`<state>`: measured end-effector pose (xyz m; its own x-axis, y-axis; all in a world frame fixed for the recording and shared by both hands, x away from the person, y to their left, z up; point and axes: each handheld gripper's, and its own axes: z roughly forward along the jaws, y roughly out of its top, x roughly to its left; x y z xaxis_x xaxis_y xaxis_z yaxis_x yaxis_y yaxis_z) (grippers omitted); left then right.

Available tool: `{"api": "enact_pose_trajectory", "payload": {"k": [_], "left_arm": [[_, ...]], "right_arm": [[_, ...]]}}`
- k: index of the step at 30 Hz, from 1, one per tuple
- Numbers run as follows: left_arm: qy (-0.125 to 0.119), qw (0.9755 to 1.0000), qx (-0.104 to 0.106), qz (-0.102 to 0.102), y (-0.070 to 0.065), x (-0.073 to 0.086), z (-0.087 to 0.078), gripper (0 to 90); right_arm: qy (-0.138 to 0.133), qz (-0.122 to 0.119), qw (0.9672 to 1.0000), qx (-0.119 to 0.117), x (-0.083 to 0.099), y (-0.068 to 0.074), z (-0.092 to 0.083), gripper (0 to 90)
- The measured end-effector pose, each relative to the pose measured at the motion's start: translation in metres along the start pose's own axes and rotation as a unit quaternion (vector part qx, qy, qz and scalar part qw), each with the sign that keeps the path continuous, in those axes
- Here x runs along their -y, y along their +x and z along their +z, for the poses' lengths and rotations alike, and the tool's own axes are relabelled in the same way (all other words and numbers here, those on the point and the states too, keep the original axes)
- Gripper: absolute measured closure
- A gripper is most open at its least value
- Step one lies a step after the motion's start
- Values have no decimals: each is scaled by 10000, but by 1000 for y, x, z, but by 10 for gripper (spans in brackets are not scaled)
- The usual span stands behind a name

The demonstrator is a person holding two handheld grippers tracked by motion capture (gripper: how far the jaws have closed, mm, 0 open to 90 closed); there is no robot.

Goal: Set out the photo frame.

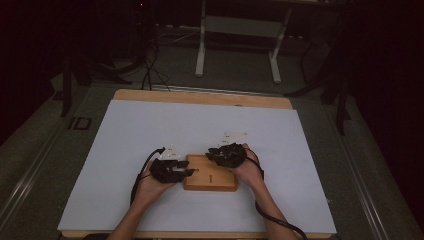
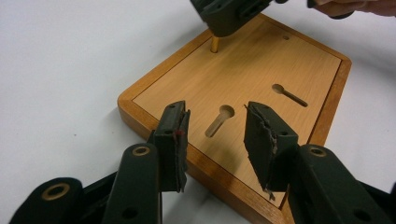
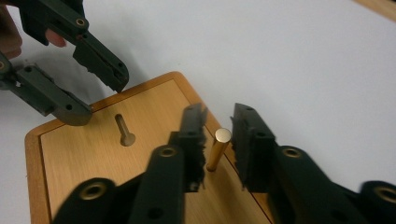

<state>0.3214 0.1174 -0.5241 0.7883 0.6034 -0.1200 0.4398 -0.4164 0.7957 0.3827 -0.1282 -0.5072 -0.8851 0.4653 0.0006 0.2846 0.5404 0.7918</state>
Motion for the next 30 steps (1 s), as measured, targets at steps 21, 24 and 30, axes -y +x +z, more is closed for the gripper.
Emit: {"api": "enact_pose_trajectory", "payload": {"k": [21,24,30], "left_arm": [[33,9999,6,108,-6,4,-8,583],[32,9999,3,134,-7,6,-9,572],[61,9997,-97,209,-11,10,-11,548]], "right_arm": [[-86,322,9992,-208,12,-7,5,828],[-98,386,9989,-229,12,-7,6,834],[-92,558,9977,-371,13,-11,6,836]]}}
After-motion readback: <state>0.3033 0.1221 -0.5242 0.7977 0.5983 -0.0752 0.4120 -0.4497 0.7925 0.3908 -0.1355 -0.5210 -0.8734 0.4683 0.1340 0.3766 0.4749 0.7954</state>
